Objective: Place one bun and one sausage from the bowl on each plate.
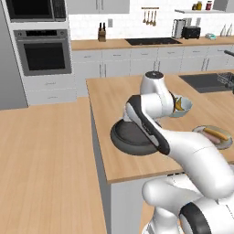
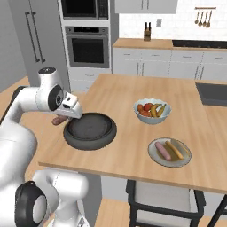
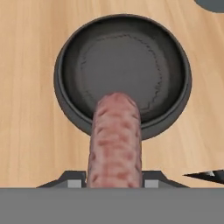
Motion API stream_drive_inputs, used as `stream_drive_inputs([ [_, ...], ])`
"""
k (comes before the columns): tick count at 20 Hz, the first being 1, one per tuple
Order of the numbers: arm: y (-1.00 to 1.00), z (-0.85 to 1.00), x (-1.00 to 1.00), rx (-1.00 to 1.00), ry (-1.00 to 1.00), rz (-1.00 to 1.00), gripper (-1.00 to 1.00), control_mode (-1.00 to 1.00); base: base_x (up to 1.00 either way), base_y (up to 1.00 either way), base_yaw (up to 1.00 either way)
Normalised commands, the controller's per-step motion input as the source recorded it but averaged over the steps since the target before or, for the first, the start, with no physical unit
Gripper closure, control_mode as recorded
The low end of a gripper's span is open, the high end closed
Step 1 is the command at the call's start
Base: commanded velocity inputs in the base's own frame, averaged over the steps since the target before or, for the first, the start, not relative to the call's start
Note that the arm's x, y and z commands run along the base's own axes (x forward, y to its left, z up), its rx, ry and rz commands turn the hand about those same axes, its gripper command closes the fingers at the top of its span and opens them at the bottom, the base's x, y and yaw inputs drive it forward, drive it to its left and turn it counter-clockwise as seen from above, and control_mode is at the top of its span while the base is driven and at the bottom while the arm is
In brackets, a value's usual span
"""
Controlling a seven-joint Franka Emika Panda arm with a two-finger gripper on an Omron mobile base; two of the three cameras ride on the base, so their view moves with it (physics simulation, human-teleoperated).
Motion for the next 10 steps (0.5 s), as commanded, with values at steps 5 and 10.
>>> stream_drive_inputs([
  [5,-0.31,0.12,-0.9,0.0,-0.15,0.0,1.0,-1.0,0.0,0.0,0.0],
  [10,-0.25,-0.14,-0.76,0.0,-0.08,0.01,1.0,-1.0,0.0,0.0,0.0],
])
